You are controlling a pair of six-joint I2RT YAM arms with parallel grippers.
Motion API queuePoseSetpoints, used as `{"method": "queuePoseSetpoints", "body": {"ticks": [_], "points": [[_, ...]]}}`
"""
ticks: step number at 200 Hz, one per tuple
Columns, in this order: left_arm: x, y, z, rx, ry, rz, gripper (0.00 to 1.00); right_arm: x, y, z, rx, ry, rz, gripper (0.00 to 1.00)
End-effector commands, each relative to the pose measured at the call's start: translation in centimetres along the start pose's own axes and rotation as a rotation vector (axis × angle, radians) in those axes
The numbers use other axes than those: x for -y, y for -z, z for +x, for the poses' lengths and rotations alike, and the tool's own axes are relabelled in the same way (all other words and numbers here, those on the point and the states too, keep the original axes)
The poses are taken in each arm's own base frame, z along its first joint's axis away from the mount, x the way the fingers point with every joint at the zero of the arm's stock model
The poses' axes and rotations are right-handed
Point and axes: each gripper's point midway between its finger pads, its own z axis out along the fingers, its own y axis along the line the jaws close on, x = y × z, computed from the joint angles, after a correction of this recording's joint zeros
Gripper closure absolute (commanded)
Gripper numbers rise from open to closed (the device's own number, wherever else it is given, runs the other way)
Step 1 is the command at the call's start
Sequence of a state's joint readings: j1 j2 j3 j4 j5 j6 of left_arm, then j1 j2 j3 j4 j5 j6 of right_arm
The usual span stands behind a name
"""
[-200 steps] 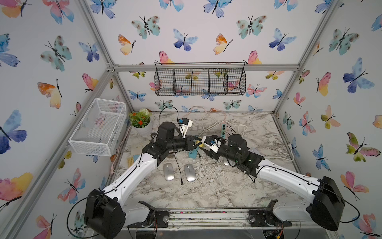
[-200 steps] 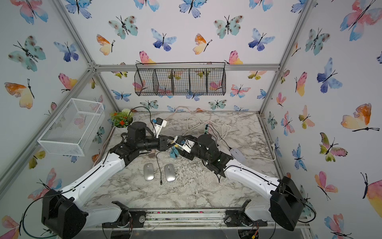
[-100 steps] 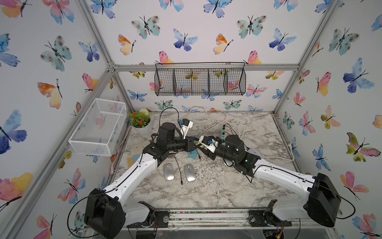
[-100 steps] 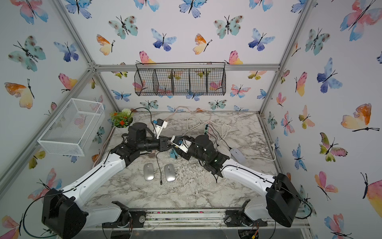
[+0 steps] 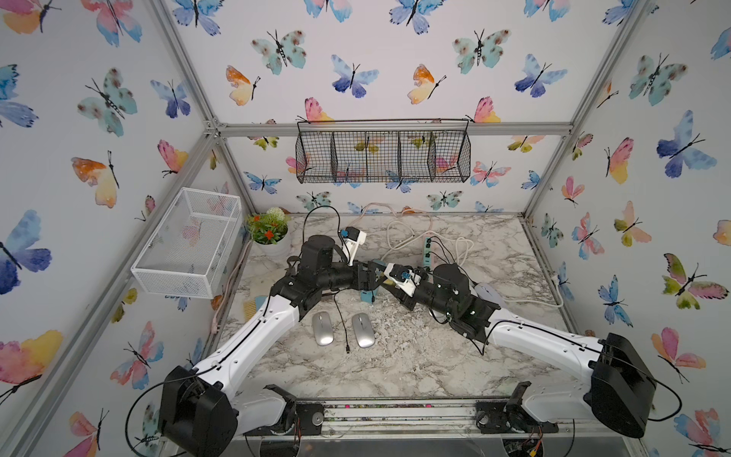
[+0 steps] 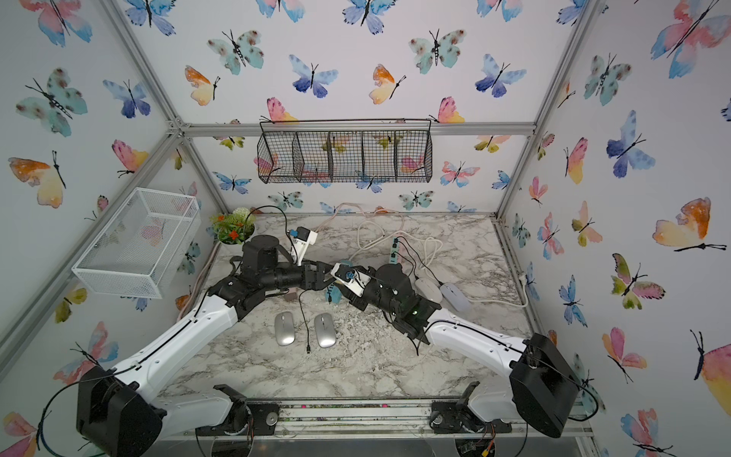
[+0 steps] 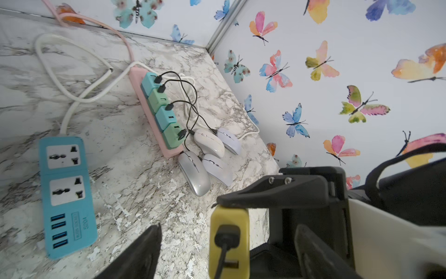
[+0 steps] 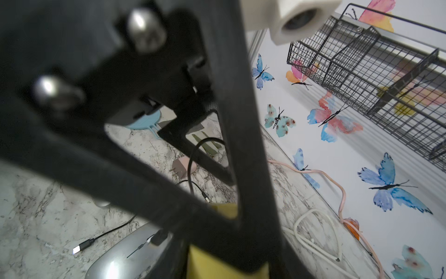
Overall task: Unplug the wireless mouse
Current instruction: Remove the power cord from the plug.
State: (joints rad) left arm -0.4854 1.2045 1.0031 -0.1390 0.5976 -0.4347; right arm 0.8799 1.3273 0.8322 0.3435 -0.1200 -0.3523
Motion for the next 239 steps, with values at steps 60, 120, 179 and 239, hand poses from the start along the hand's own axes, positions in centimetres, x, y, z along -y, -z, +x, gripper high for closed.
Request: {"method": "queuePoseSetpoints", "body": {"ticks": [60,120,179,239], "points": [[1.7,1.9,-0.3,0.028,-0.124,0.021,0.19,0.3,1.4,-0.2,0.003,-0.019,0.03,0.82],[2.2,1.3,-0.2,-0.003,-0.143,0.067,0.38,-0.4,1.7,-0.4,0.009,-0.013,-0.009,0.82],[1.8,0.1,0.7,-0.042,-0.113,0.086,0.5,-0.6,1.5,-0.7,0.013,-0.005,-0.027,0.83],[1.4,-0.4,0.9,-0.051,-0.099,0.076,0.58,-1.2,0.9,-0.5,0.016,-0.014,-0.061,0.84]]}}
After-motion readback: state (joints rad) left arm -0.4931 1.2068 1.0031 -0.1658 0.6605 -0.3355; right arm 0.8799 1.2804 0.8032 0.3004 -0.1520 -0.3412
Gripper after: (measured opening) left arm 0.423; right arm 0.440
